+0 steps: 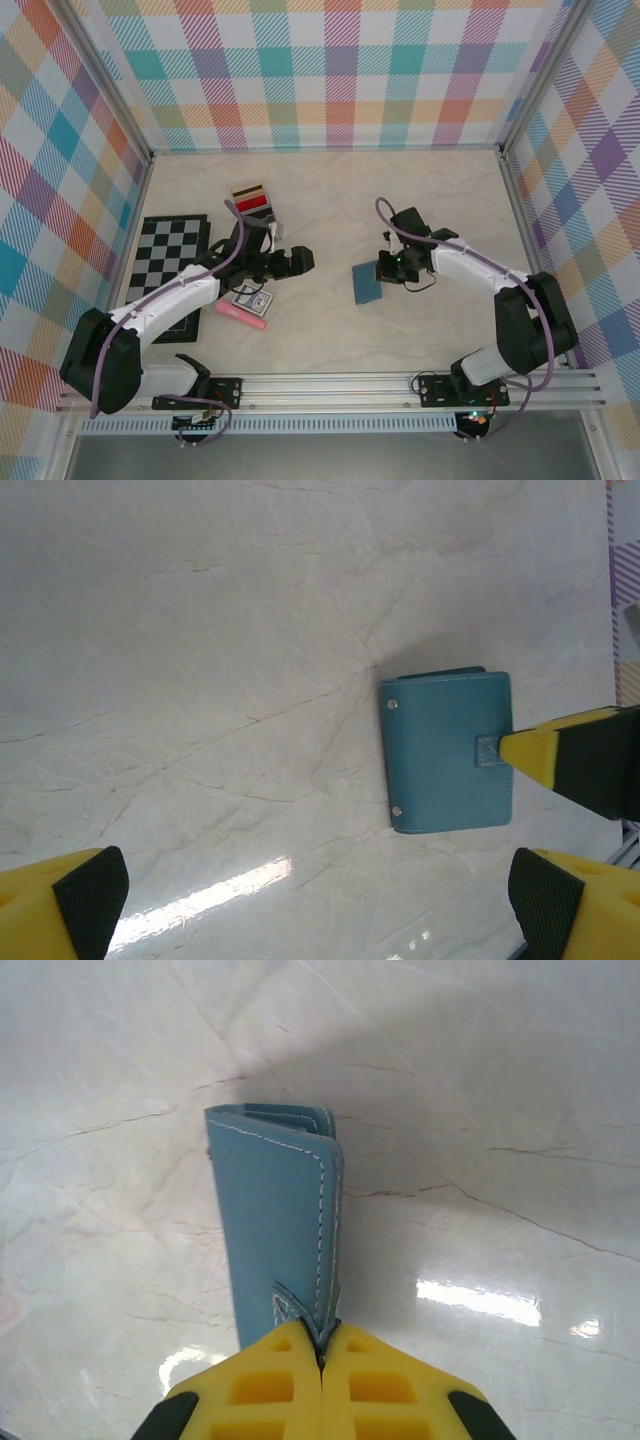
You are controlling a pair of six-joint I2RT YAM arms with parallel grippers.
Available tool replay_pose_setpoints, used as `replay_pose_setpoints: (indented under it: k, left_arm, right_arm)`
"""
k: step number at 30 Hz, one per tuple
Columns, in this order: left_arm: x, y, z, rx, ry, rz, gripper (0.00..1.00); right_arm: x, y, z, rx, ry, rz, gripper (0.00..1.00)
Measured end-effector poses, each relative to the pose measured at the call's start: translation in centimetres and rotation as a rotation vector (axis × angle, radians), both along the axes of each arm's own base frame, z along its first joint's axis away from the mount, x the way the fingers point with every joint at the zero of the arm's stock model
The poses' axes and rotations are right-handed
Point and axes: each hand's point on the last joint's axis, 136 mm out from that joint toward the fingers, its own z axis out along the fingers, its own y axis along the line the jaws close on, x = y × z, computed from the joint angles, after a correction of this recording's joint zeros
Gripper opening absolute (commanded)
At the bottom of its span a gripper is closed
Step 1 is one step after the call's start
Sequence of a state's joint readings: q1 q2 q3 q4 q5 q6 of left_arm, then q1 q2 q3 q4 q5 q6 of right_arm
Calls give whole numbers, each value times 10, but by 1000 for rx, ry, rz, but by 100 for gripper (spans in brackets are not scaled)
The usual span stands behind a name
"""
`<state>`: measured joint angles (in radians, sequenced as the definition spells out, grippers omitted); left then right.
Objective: Put the credit cards into the card holder
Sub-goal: Turn over the card holder at the center of the table.
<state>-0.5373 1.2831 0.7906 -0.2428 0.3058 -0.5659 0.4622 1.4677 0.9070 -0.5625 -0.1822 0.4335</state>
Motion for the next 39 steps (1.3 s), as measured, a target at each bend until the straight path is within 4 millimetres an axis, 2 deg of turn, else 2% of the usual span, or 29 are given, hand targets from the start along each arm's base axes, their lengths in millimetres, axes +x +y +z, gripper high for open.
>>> replay_pose_setpoints:
  k: [3,7,11,13,16,18,19,22,26,30,32,34,37,39]
  left_arm:
    - [2,11,-2,48,-3,55,100]
    - [4,42,6,128,-30,187,100]
    - [6,72,17,173,-40,299,100]
    - [7,93,18,192,-30,369,100]
    - [9,118,18,199,-7,457,100]
    - [9,129,18,192,0,497,100]
    - [8,133,18,189,7,513,100]
    - [5,140,17,187,17,537,100]
    - [2,141,16,184,33,537,100]
    - [2,141,15,174,42,534,100]
    - [1,139,15,166,46,525,100]
    - [0,136,16,153,51,510,100]
    - [0,129,16,124,60,484,100]
    - [2,123,16,100,65,462,100]
  right_arm:
    - [0,7,17,-73,-113,91,8]
    - [-2,31,40,-215,-314,287,7]
    - [2,47,52,-387,-440,423,12]
    - [6,53,52,-515,-497,485,3]
    - [11,58,38,-705,-521,539,0]
    - [13,55,24,-814,-503,547,0]
    - [14,51,18,-865,-493,542,0]
    - [11,50,18,-946,-489,514,12]
    - [-12,73,10,-946,-481,549,28]
    - [-49,96,-9,-845,-418,626,51]
    - [-62,97,-13,-775,-377,616,65]
    - [-73,93,-8,-680,-346,579,73]
    - [-80,84,15,-479,-313,445,75]
    - [-73,76,28,-323,-276,305,72]
